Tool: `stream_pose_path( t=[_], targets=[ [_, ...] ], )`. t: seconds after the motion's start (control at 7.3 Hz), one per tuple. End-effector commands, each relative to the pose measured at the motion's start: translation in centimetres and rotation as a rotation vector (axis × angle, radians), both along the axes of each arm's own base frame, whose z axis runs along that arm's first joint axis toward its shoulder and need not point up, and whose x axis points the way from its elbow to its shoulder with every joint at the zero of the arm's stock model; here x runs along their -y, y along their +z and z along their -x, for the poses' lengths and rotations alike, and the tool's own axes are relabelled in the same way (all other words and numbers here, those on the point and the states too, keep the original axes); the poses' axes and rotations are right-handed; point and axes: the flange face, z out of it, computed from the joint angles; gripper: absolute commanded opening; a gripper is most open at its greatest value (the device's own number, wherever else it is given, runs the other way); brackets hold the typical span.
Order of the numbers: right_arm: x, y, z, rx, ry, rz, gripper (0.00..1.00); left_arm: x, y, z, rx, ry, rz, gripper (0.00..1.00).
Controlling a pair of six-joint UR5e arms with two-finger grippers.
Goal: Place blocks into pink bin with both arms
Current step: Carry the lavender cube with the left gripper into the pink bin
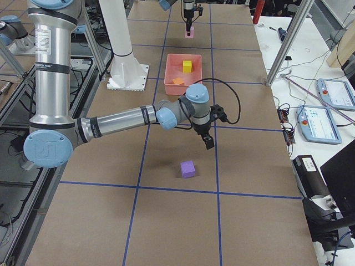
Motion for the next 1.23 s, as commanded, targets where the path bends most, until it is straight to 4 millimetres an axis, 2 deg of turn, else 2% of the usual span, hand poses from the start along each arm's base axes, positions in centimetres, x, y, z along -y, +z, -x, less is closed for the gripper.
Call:
stream_pose_path(
  t=[0.0, 0.14, 0.27, 0.41, 0.55, 0.82, 0.96, 1.1],
  targets=[
    [-2.7, 7.1, -1.1, 0.005, 0.003, -0.006, 1.00, 1.3, -15.0, -4.7, -0.016, -0.004, 0.037, 0.02],
    [-3.7, 9.8, -1.4, 0.013, 0.009, -0.015, 1.00, 0.6, -19.1, -9.6, -0.023, -0.019, 0.071, 0.03],
    [-4.4, 11.9, -1.6, 0.014, 0.008, -0.012, 1.00, -1.2, -22.6, -13.5, -0.024, -0.036, 0.039, 0.22],
    [-5.2, 12.8, -1.8, 0.019, 0.012, 0.003, 1.00, -2.8, -24.3, -16.3, -0.020, -0.070, 0.033, 0.99],
    [-6.3, 13.6, -2.2, 0.022, 0.029, 0.019, 1.00, -3.9, -25.6, -17.1, -0.025, -0.090, 0.004, 1.00],
    [-8.6, 13.5, -2.8, 0.128, 0.190, 0.066, 1.00, -4.1, -25.8, -17.1, -0.031, -0.089, 0.001, 1.00],
    [-8.9, 13.8, -2.5, 0.157, 0.212, 0.065, 1.00, -4.1, -25.8, -17.1, -0.030, -0.089, 0.000, 1.00],
    [-7.8, 13.2, -0.6, 0.149, 0.182, 0.040, 1.00, -4.6, -25.7, -17.4, -0.030, -0.081, -0.001, 1.00]
  ],
)
